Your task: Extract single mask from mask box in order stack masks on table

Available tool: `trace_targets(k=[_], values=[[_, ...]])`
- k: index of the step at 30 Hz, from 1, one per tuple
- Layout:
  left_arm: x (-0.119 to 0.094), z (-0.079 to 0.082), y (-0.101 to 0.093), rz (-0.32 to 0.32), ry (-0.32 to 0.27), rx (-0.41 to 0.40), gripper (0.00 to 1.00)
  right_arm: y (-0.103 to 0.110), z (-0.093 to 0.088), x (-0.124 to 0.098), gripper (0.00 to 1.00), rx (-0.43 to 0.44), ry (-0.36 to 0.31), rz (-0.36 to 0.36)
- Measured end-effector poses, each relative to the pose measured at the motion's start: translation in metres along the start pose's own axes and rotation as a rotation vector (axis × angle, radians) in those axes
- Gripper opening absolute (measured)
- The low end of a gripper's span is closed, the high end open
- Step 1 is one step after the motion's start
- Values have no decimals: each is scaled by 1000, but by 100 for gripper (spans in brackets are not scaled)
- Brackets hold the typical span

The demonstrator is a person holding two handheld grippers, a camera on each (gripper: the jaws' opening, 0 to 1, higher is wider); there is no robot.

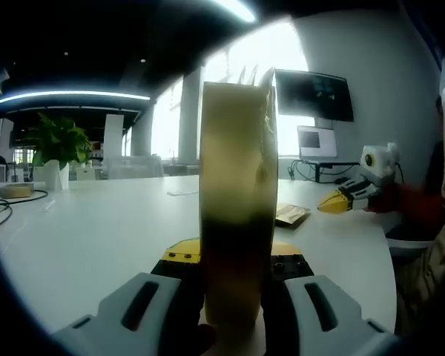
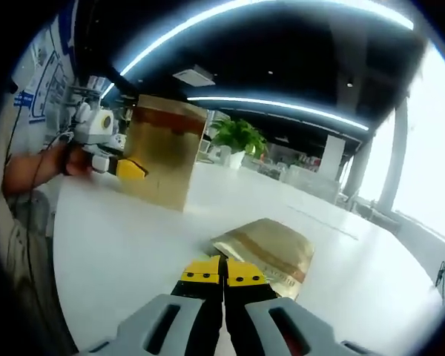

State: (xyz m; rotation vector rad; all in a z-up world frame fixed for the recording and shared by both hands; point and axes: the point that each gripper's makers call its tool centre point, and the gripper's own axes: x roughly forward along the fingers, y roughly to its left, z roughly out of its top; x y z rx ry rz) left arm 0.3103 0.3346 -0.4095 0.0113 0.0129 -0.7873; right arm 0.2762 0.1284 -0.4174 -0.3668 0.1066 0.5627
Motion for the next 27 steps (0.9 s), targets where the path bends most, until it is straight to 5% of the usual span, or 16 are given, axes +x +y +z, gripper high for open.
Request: trace_targets(k=[27], values=[[0,1,-1,1,0,4,19,16,74,12,0,-234,-72,91]])
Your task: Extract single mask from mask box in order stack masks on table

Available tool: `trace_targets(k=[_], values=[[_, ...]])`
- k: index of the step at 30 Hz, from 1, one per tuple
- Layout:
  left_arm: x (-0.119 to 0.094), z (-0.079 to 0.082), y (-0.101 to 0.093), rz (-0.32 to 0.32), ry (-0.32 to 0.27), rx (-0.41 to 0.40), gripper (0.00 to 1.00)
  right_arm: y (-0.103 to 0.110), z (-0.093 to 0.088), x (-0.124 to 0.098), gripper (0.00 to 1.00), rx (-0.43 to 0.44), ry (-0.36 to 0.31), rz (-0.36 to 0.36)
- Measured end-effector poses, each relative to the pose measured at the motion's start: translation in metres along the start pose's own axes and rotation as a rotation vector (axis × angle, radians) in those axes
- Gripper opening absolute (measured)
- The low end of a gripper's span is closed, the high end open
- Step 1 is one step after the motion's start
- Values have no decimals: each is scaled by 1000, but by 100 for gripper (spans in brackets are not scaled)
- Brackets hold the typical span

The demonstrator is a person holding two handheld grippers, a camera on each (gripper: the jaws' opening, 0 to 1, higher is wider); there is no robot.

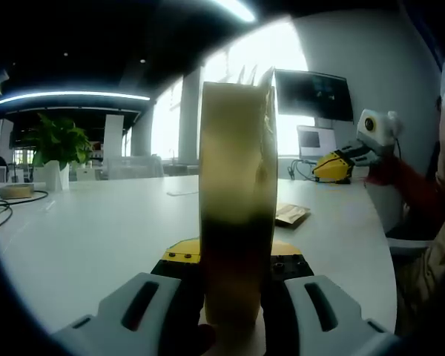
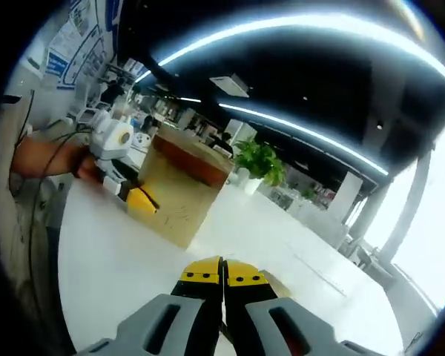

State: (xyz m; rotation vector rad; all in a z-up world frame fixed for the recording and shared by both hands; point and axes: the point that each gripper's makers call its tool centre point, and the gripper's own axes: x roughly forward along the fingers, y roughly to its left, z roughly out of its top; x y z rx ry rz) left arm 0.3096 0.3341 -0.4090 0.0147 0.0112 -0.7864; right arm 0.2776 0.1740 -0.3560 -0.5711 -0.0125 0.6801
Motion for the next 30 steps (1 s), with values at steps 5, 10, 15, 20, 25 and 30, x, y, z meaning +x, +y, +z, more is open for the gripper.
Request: trace_targets(k=[5,10,15,20,25,30], values=[[0,0,1,0,0,0,19,-1,12,6,0,-43,5,16],[0,0,1,0,0,0,19,-1,22,10,0,-84,5,34],[0,0,1,0,0,0,19,-3,28,13,0,-119,6,44],[0,0,1,0,0,0,19,-6,34,16,0,-139,18,66],[0,0,0,-1,0,-1,19,-5,39,18,0,-144,24,85],[0,0,0,-1,0,-1,19,-8,47,23,0,-166,40,92]])
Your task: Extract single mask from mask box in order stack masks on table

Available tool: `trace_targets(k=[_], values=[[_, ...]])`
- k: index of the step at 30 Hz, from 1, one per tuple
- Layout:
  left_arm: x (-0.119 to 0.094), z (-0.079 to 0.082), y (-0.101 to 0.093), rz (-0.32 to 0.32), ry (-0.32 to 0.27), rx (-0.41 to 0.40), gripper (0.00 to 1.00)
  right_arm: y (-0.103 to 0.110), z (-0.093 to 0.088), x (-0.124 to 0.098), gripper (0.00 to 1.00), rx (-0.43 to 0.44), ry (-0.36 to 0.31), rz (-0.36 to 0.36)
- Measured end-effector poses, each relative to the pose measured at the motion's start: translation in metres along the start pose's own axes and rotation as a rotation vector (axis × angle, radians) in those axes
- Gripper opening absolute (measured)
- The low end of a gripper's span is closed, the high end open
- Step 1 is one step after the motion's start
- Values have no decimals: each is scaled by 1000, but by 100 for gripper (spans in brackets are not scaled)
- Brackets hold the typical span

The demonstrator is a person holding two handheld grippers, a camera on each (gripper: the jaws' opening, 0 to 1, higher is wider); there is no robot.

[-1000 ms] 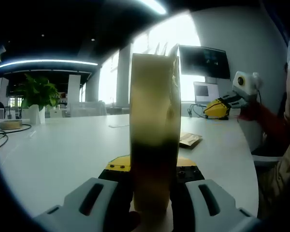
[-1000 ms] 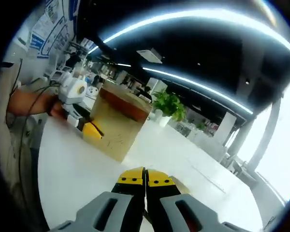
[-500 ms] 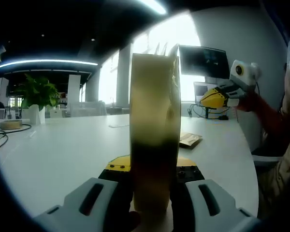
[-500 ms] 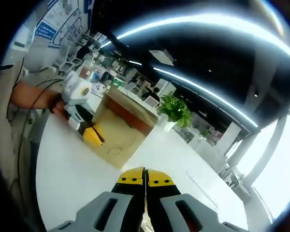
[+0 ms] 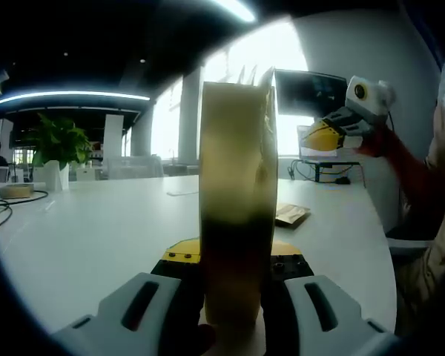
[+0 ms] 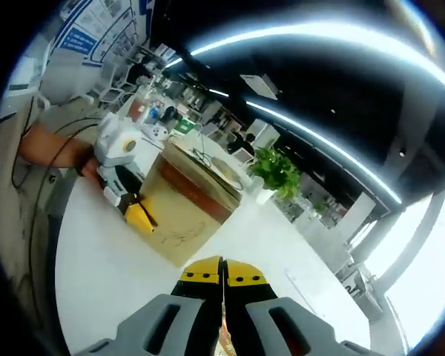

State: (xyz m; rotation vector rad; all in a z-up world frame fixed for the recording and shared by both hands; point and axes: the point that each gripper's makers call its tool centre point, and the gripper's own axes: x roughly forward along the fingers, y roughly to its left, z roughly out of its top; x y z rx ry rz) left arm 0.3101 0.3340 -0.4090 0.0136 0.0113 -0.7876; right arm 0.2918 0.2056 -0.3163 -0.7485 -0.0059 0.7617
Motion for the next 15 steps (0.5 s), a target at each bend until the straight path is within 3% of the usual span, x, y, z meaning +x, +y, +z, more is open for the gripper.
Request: trace_targets(k=[15], values=[[0,0,0,-1,0,0,19,-11,24,11,0,-78,-3,34]])
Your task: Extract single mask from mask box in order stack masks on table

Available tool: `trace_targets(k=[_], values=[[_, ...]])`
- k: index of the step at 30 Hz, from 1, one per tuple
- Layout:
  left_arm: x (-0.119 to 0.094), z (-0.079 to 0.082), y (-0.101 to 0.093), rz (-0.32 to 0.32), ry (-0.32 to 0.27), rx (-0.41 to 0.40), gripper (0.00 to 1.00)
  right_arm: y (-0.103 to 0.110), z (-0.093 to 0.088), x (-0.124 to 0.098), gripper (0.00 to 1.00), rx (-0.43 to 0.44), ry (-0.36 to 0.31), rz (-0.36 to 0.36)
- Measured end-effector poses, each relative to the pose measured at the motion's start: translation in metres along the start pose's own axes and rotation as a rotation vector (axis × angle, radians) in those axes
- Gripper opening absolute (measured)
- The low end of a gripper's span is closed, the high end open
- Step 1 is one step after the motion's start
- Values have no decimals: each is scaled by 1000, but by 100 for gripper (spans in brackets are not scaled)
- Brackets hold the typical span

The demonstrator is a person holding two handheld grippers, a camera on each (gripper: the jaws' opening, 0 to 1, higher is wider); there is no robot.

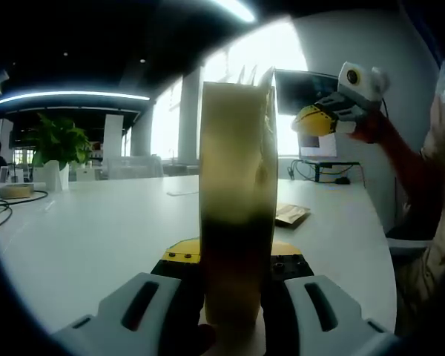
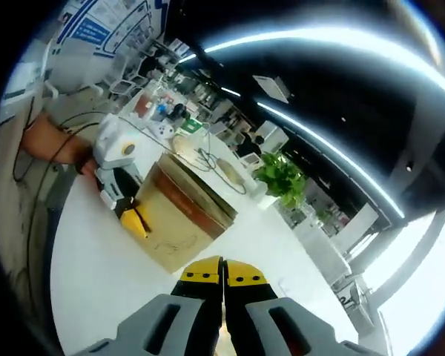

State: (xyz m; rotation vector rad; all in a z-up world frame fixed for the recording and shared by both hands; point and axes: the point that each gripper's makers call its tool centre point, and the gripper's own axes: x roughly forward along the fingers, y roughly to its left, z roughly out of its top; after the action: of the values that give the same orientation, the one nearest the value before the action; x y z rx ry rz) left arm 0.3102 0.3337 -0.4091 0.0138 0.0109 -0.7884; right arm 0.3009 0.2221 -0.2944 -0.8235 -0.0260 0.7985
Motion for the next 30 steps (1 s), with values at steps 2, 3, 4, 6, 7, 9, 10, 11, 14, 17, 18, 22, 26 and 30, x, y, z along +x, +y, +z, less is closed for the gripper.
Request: trace_targets(k=[2,3,4,6,7,9,10,11,14,17,18,22,26,30], values=[[0,0,0,0,0,0,19,0,1,2,0,-13,5,5],[0,0,0,-1,0,0,19,0,1,3,0,-22,8,10],[0,0,0,-1,0,-1,19,0,2,4,0,-26,9,12],[0,0,-1,-1,0,0,19,0,2,6,0,-32,12,18],[0,0,-1,-1,0,0,19,0,2,7,0,-38,14,19],[0,0,0,-1,0,-1,19,-1,4,7,0,-52,16,23],[0,0,0,-1,0,0,19,-1,5,8,0,-57,17,24],[0,0,0,-1,0,-1,19,-2,6,9,0,-61,17,25],[1,0,-1,-1,0,0,19,-3,11,11,0,-80,11,24],[1,0,0,-1,0,-1,19,-3,15,13,0,-105,12,33],[1,0,-1,-1,0,0,19,-2,16,14,0,-112,13,39],[1,0,-1,-1,0,-1,19,-1,20,18,0,-137,14,52],[1,0,-1,-2,0,-1,19,-1,26,20,0,-158,8,59],[1,0,-1,-2,0,-1,19,-3,32,23,0,-177,-1,53]])
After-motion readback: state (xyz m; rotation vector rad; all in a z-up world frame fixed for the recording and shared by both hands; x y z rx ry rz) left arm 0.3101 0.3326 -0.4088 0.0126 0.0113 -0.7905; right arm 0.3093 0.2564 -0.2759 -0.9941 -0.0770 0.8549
